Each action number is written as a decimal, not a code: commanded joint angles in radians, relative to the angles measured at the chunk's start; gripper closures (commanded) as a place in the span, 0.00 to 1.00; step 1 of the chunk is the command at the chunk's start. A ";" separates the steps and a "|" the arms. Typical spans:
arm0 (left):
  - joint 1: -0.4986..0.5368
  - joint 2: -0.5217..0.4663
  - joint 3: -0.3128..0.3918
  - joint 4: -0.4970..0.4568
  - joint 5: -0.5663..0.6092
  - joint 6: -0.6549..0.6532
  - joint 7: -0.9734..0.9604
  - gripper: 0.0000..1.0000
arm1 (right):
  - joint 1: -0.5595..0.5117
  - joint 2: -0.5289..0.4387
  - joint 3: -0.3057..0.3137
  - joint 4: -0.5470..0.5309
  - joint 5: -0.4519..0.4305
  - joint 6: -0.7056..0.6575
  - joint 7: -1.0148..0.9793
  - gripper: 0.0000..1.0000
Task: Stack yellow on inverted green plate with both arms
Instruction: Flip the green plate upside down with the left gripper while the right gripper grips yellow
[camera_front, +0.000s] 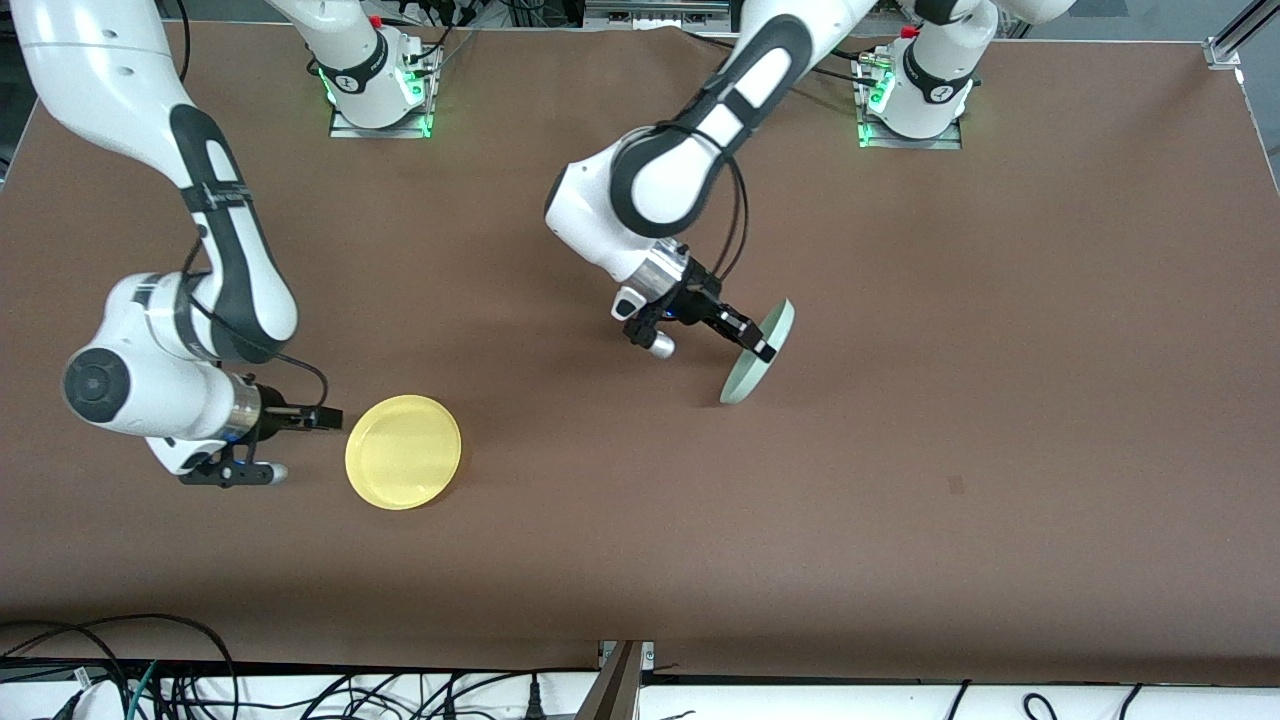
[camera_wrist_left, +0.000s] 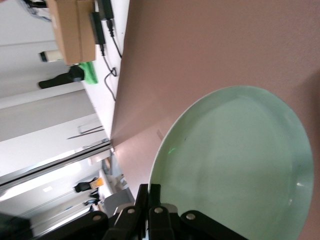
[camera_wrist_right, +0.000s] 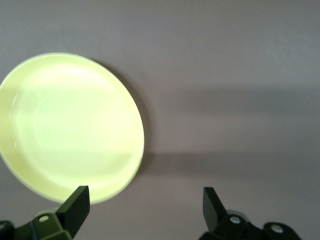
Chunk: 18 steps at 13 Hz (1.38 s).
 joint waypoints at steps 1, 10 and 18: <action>-0.053 0.066 0.023 0.024 0.045 -0.048 -0.110 1.00 | 0.013 0.056 -0.002 0.022 -0.017 0.071 -0.005 0.00; -0.090 0.086 0.011 0.129 -0.350 0.185 -0.281 0.00 | 0.014 0.170 -0.002 0.033 -0.029 0.268 0.022 0.03; 0.049 0.029 0.009 0.122 -0.815 0.515 -0.299 0.00 | 0.034 0.153 0.006 0.037 -0.028 0.242 0.153 0.12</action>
